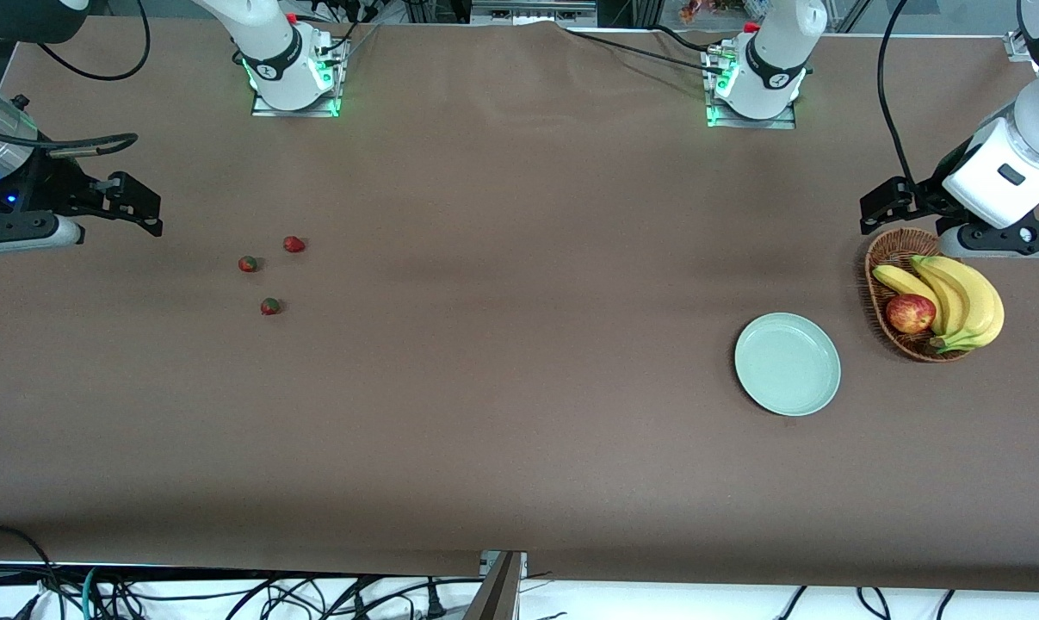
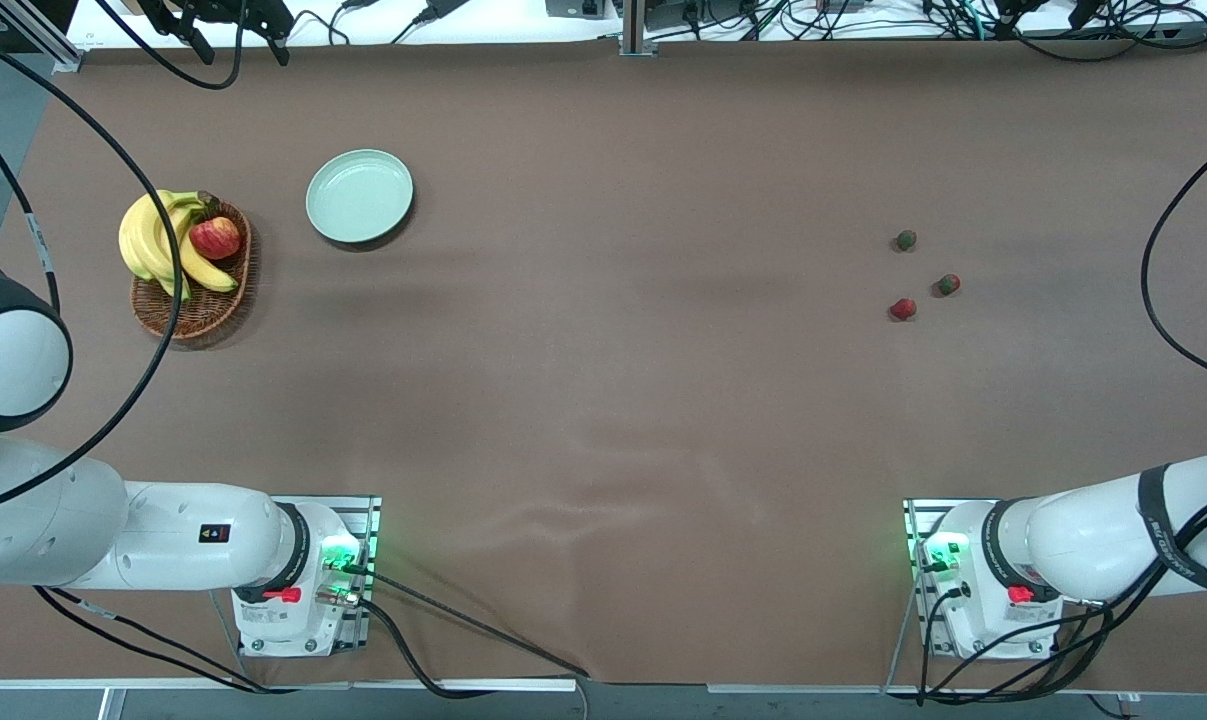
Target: Collect all strawberries into plate
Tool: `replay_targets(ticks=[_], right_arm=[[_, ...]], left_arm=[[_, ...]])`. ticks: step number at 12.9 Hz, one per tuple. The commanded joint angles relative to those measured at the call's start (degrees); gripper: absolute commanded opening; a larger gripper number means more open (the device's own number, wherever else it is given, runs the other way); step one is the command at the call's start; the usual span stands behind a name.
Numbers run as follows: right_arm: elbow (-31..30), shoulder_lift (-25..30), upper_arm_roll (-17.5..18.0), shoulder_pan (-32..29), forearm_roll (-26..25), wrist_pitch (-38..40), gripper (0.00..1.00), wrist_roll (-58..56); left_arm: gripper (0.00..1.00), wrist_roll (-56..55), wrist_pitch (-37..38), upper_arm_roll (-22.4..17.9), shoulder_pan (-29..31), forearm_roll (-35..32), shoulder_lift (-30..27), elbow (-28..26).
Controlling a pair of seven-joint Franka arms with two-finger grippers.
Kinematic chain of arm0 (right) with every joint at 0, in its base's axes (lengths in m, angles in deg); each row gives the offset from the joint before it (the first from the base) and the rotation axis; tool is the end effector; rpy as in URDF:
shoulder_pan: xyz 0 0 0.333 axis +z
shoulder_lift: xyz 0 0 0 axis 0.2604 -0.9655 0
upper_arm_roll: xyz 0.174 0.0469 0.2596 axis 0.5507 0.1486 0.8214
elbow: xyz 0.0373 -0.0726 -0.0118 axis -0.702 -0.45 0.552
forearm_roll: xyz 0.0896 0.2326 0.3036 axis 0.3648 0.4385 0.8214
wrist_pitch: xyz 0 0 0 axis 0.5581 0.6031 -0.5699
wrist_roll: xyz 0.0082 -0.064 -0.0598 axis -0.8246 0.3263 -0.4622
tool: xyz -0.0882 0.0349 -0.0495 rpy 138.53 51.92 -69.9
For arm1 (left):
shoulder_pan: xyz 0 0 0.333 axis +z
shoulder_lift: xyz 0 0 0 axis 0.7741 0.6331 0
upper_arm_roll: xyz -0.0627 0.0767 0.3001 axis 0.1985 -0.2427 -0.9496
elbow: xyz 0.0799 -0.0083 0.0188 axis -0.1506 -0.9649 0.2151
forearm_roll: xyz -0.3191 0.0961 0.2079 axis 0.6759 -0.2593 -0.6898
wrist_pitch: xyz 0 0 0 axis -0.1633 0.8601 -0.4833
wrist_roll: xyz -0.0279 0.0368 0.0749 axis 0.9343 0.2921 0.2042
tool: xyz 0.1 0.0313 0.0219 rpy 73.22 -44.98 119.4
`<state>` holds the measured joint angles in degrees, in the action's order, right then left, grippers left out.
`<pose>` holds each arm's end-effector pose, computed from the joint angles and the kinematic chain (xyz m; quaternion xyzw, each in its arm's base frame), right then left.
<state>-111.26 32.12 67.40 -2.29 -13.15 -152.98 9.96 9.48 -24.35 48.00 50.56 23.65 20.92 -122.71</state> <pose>0.5744 0.0481 0.5953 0.9977 0.0653 0.0126 0.0121 0.5643 -0.0450 0.5889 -0.9994 0.0014 0.0339 0.0093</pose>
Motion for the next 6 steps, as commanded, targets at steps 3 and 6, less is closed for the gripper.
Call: replay_targets(ticks=[3,6], right_arm=[[1.2,-4.4,0.4,-0.5,-0.6,-3.0,0.99,0.3],[1.2,-10.0,0.6,0.0,-0.4,-6.1,0.99,0.3]], left_arm=[[1.0,0.7,1.1,-0.3,0.2,1.5,-0.3,1.9],[1.0,4.2,1.0,-0.3,0.2,1.5,-0.2,3.3]])
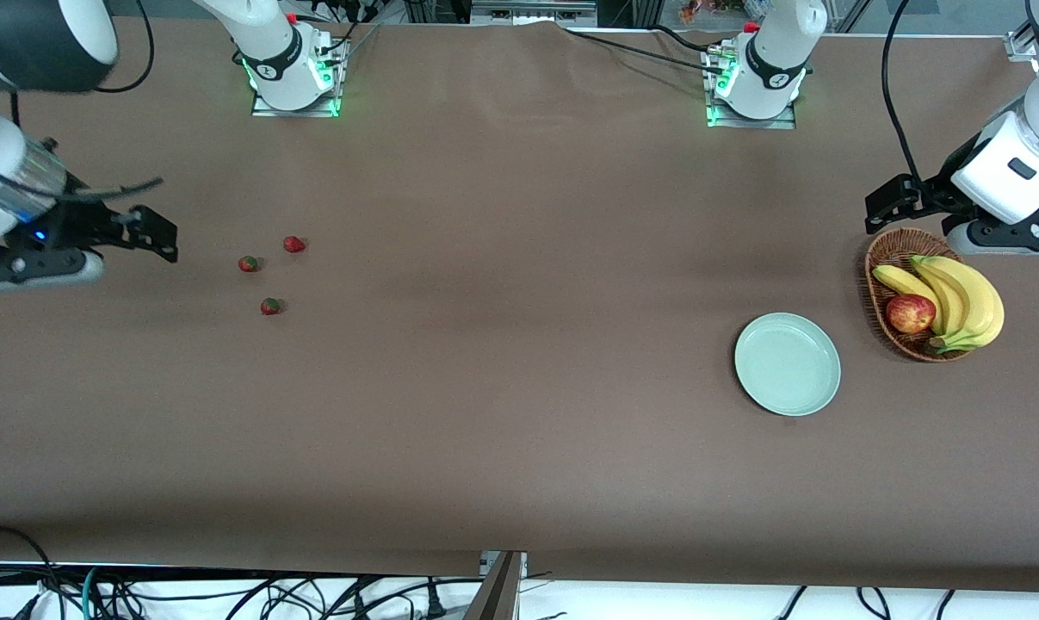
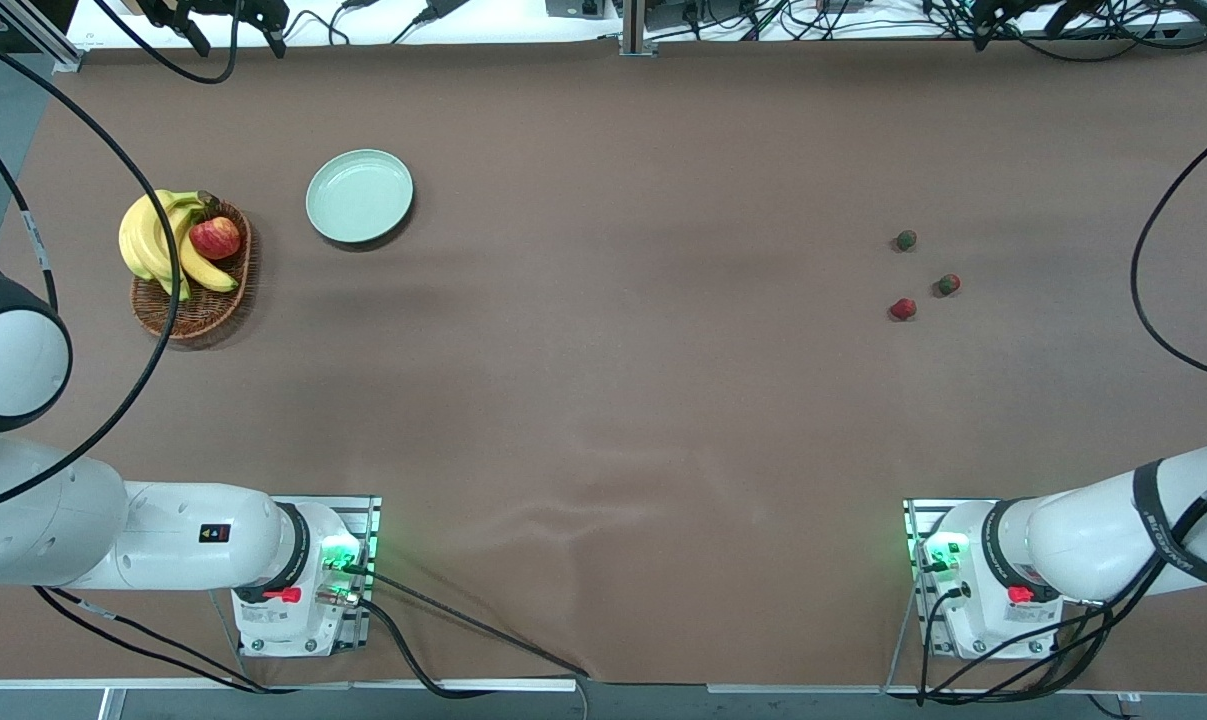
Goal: Collect all strawberries into plate
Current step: 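Reach the right gripper down over the three strawberries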
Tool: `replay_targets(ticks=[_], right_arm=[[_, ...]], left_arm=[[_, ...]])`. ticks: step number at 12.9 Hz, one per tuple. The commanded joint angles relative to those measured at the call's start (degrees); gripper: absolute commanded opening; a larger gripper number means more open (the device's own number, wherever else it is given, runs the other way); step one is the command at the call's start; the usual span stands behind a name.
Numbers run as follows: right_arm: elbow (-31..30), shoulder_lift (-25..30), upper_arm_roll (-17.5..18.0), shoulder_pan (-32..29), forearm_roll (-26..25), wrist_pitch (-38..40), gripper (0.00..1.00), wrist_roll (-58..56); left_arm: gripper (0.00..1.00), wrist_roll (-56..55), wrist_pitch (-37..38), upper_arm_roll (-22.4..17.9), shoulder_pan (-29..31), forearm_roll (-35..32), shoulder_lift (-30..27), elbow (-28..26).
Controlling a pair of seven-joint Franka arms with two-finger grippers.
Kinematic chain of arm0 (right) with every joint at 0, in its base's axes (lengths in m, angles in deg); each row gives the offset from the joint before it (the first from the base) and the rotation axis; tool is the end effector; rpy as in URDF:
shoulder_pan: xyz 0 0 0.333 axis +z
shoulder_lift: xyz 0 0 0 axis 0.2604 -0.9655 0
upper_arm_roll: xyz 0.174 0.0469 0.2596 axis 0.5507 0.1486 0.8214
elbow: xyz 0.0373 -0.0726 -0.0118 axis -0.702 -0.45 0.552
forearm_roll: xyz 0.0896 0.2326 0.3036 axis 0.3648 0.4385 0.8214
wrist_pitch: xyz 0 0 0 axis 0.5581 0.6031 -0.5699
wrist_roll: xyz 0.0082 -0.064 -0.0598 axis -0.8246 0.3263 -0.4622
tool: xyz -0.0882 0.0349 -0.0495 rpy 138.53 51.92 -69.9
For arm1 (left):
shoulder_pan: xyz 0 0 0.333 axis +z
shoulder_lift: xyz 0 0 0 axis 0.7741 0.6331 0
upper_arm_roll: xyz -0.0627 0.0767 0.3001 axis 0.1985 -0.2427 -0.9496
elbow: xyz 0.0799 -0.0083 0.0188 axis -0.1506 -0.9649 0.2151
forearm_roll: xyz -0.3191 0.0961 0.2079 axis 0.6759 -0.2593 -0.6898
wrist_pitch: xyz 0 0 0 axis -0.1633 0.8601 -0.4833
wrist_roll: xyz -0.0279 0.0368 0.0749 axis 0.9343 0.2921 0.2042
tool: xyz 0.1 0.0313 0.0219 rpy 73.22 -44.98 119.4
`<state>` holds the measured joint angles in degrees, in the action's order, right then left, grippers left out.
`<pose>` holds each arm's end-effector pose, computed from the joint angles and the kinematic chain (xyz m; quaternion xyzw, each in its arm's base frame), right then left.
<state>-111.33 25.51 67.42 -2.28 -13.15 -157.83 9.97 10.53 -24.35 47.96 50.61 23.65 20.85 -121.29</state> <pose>0.6094 0.0553 0.5343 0.9975 0.0671 -0.0026 0.0203 0.5653 -0.0442 0.6013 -0.9997 0.0096 0.0210 0.0080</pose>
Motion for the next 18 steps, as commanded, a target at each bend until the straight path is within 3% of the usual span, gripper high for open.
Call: replay_targets(ticks=[1,6,8,10,13,18], right_arm=[[1.2,-4.7,0.7,0.3,-0.7,-3.3,0.99,0.2],[0.3,-8.3,0.9,1.1,-0.5,-3.8,0.99,-1.5],[-3.2,-10.1,1.0,0.9,0.9,-5.0,0.99,-1.5],[-10.5,-10.2,1.0,0.7,3.9,-11.7,0.99,-1.5],[-20.5,-11.5,1.0,0.8,3.8,-27.0,0.99,-2.4],[-21.4,-17.1,0.8,-0.3,3.8,-31.1,0.99,-7.1]], left_arm=[[1.0,5.0,1.0,-0.3,0.4,1.5,-0.1,2.1],[1.0,7.5,1.4,-0.8,0.7,1.5,-0.2,2.9],[1.0,7.5,1.5,-0.8,1.2,1.5,-0.2,3.1],[1.0,7.5,1.5,-0.8,1.2,1.5,-0.1,3.1],[1.0,7.5,1.7,-0.8,1.2,1.5,-0.1,3.1],[1.0,7.5,1.5,-0.8,1.1,1.6,0.3,3.0]])
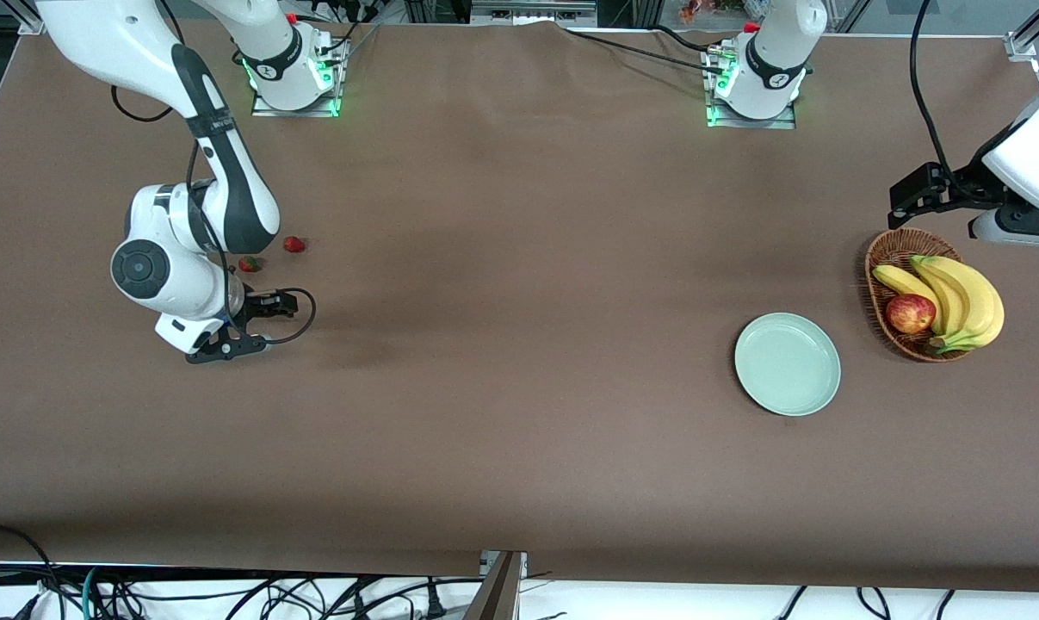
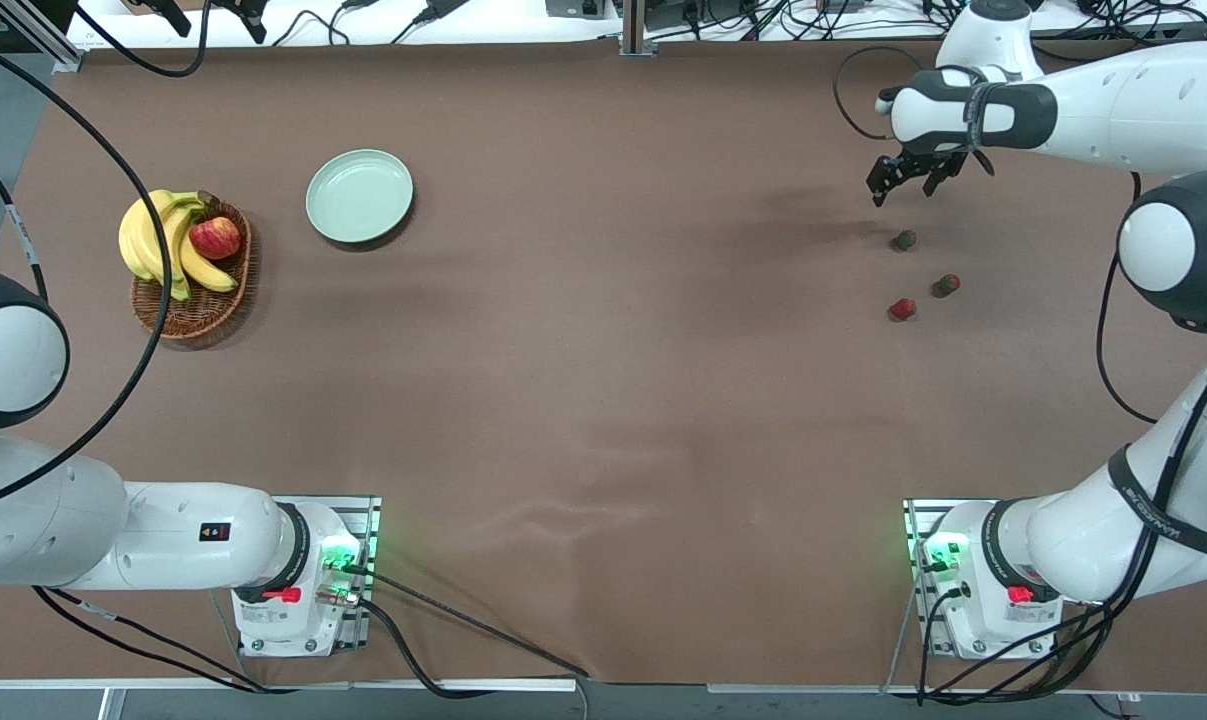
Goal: Collect all strawberries into plate
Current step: 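Reach the right gripper down over the three strawberries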
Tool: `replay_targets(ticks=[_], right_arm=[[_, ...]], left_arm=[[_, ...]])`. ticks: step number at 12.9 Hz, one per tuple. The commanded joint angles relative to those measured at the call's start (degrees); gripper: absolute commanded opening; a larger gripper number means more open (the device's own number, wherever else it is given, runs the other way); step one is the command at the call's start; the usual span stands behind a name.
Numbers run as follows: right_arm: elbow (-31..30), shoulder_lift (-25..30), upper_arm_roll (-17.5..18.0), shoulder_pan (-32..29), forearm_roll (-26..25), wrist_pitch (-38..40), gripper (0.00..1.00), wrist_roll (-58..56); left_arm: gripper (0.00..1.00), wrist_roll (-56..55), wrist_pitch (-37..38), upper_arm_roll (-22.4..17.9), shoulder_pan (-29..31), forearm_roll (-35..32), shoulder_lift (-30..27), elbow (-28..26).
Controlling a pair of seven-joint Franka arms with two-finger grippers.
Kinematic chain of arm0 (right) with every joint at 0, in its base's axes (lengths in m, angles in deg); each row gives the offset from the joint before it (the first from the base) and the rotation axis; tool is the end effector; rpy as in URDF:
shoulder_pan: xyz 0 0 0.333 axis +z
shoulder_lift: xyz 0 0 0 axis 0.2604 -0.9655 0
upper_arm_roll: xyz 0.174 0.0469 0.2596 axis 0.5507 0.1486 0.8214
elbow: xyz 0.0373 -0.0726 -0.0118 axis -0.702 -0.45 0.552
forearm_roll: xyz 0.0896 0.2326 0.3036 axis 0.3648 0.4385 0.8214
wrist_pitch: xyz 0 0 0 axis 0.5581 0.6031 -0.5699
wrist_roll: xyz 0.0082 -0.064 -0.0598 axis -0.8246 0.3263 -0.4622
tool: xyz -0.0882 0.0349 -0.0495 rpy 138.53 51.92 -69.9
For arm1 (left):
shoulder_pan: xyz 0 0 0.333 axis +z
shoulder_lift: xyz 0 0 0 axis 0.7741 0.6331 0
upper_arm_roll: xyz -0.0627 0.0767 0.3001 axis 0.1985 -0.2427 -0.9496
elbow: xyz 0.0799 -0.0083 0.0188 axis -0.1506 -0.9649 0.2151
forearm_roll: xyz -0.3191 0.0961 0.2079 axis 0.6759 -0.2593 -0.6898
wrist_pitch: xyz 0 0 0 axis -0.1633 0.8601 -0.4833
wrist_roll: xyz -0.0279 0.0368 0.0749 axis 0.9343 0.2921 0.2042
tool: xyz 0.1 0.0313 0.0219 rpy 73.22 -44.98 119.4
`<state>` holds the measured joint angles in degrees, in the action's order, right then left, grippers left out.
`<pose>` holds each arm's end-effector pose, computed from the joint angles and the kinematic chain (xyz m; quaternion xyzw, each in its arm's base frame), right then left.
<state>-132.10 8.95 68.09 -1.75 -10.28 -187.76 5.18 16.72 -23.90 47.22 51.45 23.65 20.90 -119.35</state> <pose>0.5991 0.0661 0.2350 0.9916 0.1098 -0.0665 0.0159 0.5669 -0.0287 0.6160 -0.9987 0.0496 0.0089 0.0068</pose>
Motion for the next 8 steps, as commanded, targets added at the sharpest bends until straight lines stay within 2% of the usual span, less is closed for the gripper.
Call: replay_targets(ticks=[1,8], right_arm=[[-1.4,-0.5,0.0,-1.0,0.9,-1.2,0.98,-3.3],[-3.6,-2.7,0.0,-2.8,1.1,-3.8,0.76,-5.5]], left_arm=[[1.0,1.4,1.1,0.0,0.2,1.6,0.3,1.0],[1.0,1.3,1.2,0.4,-0.5,1.6,1.1,0.7]])
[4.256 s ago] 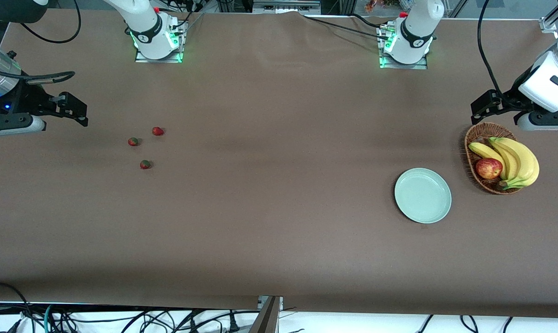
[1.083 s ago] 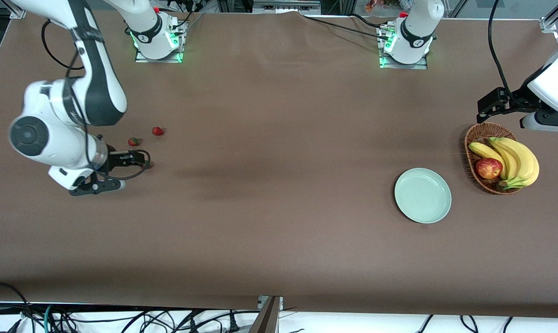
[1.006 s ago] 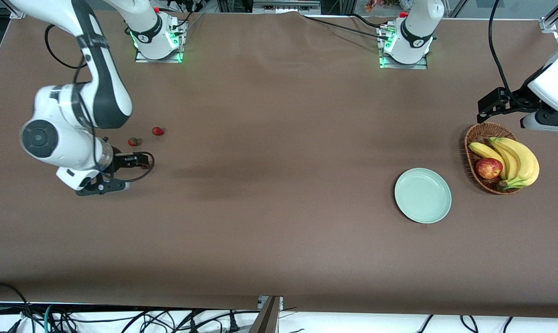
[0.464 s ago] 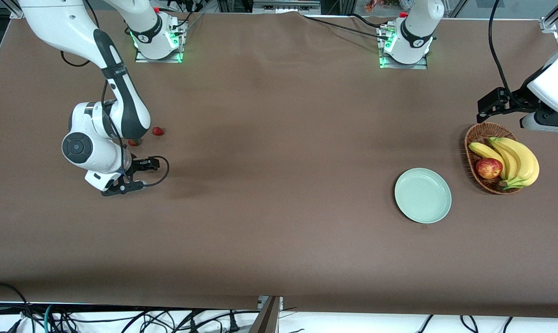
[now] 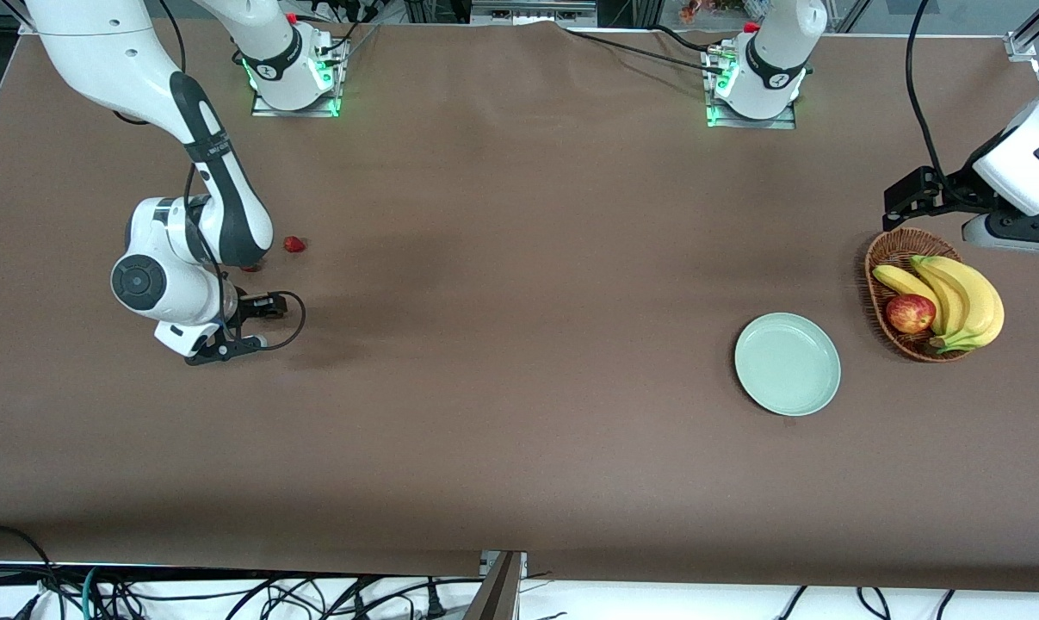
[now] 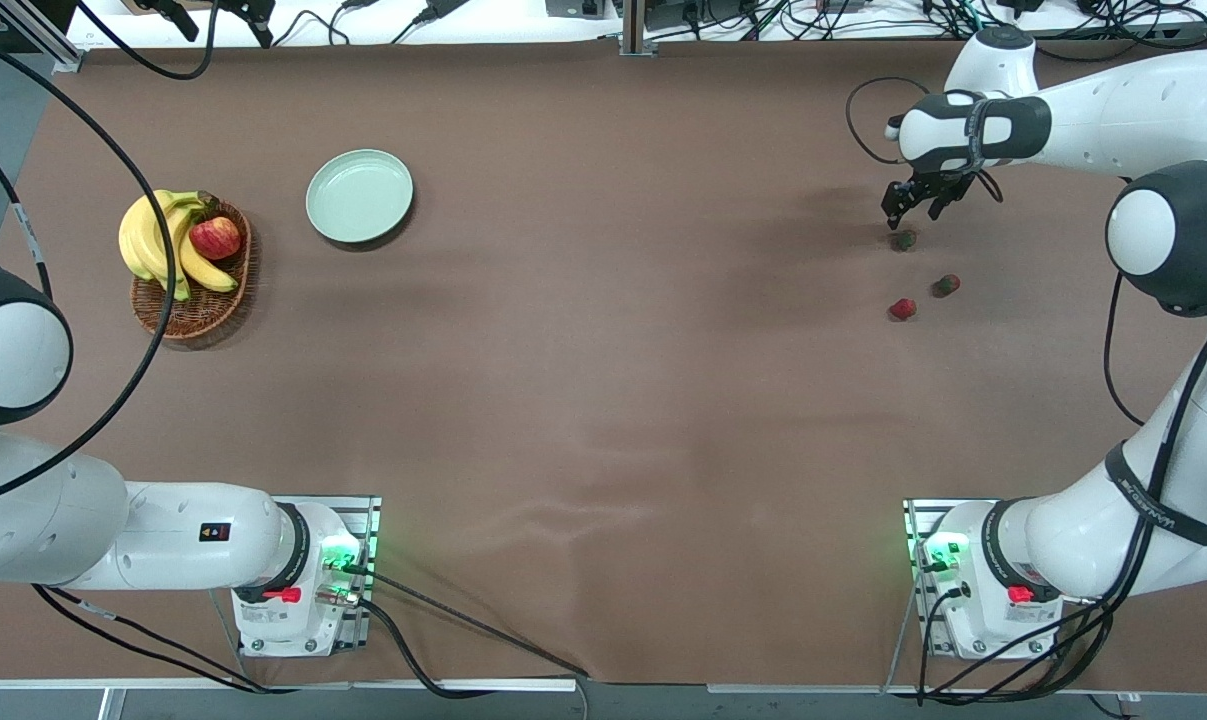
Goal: Collect all strawberries into plate
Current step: 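Reach the right gripper down over the three strawberries, then close the right gripper on one red strawberry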
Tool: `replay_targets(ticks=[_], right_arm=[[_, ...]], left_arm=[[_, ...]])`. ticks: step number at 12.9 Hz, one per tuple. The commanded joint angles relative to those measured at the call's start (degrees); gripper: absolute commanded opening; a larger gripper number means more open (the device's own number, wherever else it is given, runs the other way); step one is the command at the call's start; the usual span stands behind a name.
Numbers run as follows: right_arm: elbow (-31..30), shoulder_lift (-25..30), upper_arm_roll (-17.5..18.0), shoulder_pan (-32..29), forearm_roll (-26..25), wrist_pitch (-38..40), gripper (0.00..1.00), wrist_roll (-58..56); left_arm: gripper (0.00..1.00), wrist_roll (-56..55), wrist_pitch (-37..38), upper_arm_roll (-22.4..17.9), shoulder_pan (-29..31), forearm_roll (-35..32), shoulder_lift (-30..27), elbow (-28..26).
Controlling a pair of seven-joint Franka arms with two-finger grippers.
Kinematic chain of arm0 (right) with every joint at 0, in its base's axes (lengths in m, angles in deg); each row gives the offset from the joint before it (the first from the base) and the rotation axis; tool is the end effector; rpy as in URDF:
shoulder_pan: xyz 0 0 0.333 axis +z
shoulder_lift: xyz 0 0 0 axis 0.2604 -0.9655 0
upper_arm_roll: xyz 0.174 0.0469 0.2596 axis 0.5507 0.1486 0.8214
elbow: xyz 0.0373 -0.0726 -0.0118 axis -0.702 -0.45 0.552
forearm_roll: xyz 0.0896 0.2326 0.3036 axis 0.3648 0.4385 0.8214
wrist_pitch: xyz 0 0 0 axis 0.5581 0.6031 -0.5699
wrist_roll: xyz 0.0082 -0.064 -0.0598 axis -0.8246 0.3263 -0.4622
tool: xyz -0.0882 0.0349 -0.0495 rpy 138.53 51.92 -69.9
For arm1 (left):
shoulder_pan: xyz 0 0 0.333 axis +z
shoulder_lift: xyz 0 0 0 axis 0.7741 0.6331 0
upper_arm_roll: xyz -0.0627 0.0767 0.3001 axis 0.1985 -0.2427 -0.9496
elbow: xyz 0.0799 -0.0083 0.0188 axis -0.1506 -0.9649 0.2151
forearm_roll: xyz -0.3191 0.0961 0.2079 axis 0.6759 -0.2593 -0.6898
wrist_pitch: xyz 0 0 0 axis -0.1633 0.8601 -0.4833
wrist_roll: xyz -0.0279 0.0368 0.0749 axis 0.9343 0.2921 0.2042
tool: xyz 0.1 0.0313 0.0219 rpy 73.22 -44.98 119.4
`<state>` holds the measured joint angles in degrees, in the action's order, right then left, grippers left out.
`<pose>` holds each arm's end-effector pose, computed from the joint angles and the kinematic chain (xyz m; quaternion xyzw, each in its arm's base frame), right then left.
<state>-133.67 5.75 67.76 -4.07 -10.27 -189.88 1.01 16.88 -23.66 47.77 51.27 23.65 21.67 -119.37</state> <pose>0.5897 0.0362 0.1943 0.9882 0.1229 -0.0902 0.0158 0.5698 -0.0357 0.6079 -0.9982 0.0574 0.0179 0.0062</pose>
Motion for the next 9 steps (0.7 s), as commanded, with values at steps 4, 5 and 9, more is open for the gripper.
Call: replay_targets(ticks=[4,5,9], right_arm=[[-4.1,1.1,0.4,-0.7,1.2,-1.8,0.72,-1.7],[-4.5,1.3,0.4,-0.7,1.2,-1.8,0.72,-1.7],[-4.6,1.3,0.4,-0.8,1.2,-1.8,0.65,-1.7]], left_arm=[[1.0,2.4,0.8,-0.1,-0.5,2.5,1.7,1.3],[1.0,2.1,0.8,-0.1,-0.5,2.5,1.7,1.3],[1.0,1.5,0.7,-0.1,-0.3,3.1,1.7,1.1]])
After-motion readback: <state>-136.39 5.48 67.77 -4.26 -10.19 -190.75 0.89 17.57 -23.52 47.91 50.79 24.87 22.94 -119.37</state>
